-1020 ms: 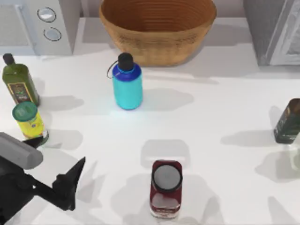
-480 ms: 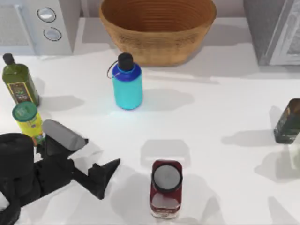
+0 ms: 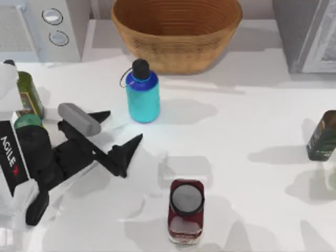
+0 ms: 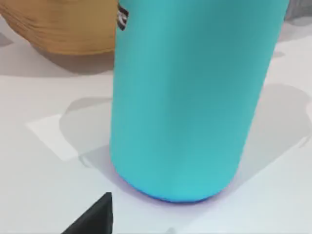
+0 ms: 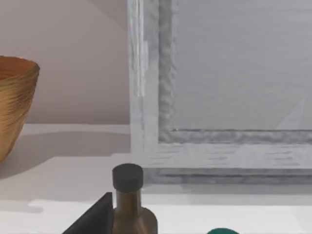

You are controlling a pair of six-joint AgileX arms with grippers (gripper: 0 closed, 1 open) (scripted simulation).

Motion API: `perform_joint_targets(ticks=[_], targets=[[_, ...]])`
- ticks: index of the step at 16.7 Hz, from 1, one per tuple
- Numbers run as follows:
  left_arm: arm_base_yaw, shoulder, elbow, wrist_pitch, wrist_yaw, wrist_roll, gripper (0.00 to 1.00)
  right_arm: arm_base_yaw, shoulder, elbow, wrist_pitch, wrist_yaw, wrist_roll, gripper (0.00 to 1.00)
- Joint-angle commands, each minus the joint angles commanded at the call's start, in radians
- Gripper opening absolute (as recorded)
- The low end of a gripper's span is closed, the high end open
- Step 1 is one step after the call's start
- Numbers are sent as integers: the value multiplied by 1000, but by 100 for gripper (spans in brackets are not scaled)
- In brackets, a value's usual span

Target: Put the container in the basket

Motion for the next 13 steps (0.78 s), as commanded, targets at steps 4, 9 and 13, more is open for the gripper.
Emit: perform_joint_targets(ticks=[4,9,13], targets=[[18,53,108,119,35,8,100,0,0,0,0,0,0,100],[20,55,116,127,38,8,100,0,0,0,0,0,0,100],[-10,58,132,111,12,7,100,0,0,0,0,0,0,100]])
